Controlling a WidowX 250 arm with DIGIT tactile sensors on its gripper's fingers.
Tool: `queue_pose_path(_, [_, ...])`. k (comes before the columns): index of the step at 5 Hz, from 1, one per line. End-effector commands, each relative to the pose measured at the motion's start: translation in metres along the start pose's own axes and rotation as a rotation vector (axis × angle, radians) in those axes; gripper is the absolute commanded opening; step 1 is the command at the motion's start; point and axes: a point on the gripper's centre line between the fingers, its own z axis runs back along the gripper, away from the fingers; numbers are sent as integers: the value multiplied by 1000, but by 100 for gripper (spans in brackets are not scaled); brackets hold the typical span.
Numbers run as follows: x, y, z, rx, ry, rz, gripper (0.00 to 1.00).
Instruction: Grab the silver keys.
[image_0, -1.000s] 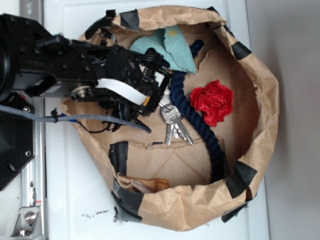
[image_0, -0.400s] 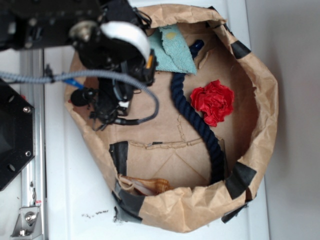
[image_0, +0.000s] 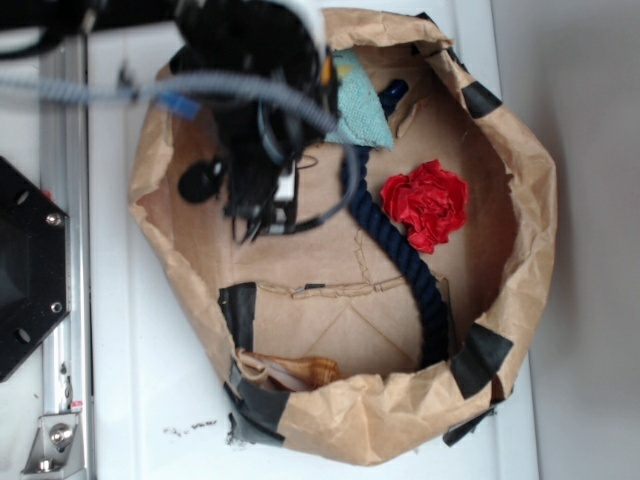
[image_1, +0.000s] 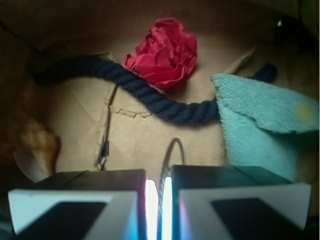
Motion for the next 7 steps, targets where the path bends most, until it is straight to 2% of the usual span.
queue_pose_path(1, [9, -30, 1, 92, -34, -169, 0])
queue_pose_path(2, [18, -34, 6, 107, 34, -98, 0])
queue_pose_path(3, [34, -35, 6, 76, 204, -55, 0])
queue_pose_path(4, [29, -12, 32, -15, 113, 7, 0])
queue_pose_path(5, [32, -24, 19, 46, 163, 17, 0])
queue_pose_path(6, [30, -26, 21, 59, 137, 17, 0])
queue_pose_path(7, [32, -25, 17, 63, 137, 27, 0])
